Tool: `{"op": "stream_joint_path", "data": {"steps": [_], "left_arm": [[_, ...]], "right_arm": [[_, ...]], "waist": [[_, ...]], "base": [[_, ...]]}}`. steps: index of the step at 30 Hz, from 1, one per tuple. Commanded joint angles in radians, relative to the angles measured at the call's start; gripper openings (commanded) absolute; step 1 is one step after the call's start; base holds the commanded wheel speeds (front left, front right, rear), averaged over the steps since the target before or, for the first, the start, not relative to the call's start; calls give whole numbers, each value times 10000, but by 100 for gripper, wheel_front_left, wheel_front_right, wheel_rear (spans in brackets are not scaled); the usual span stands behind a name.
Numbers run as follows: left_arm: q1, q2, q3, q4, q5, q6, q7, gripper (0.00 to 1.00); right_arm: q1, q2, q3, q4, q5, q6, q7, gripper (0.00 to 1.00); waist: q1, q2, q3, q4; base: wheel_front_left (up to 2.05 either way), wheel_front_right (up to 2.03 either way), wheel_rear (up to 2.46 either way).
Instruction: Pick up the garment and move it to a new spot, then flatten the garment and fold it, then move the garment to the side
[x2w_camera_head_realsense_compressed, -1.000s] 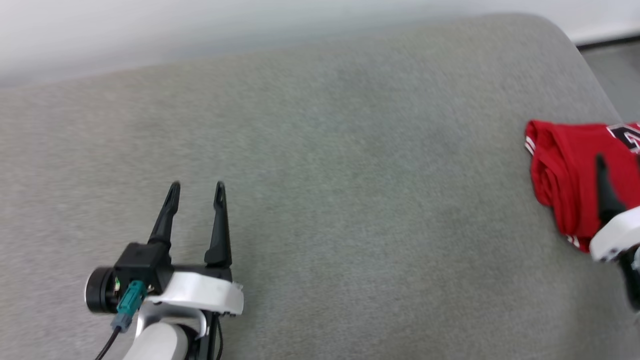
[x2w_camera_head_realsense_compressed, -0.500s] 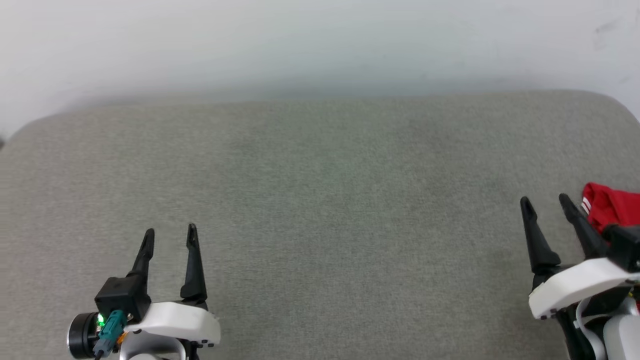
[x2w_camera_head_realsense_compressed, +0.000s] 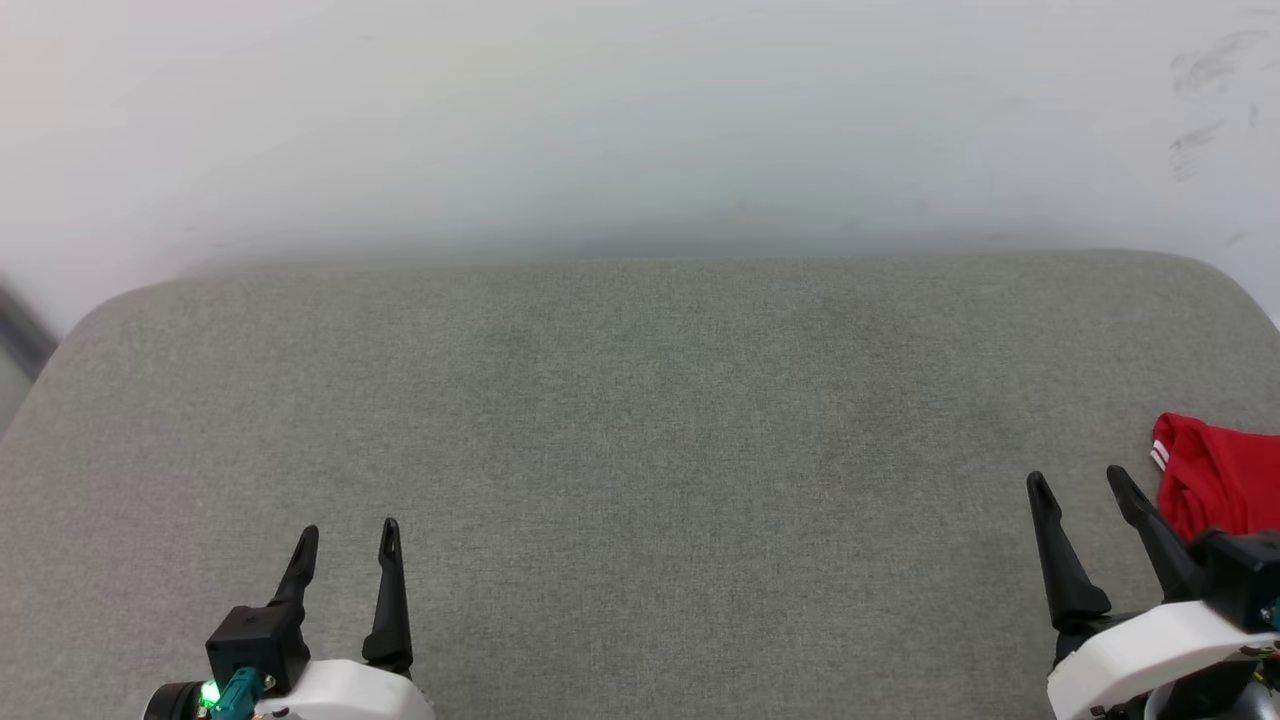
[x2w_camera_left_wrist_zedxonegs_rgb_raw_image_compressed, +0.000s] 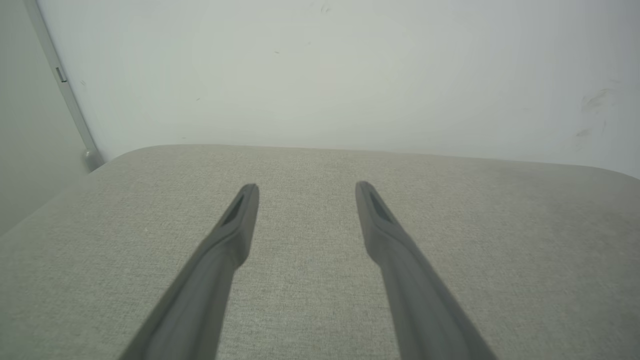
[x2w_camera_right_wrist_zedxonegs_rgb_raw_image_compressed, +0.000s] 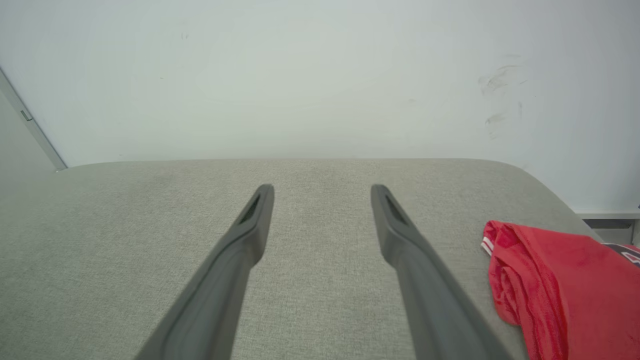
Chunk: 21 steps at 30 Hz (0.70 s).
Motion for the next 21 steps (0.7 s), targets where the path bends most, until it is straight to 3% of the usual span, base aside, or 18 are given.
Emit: {"op": "stream_joint_path", "data": {"steps": [1,21], "left_arm": [[99,22,14,69,-23,-27,-65,100],[31,-140,153,439,303,-262,-72,100]], "right_arm": [[158,45,-37,-132,-86,-8,35,100],[505,101,-76,-644,-238,-8,259,100]], "waist": [[2,0,-51,-34],[2,0,-207,-85]], "base": [[0,0,0],[0,0,0]]}}
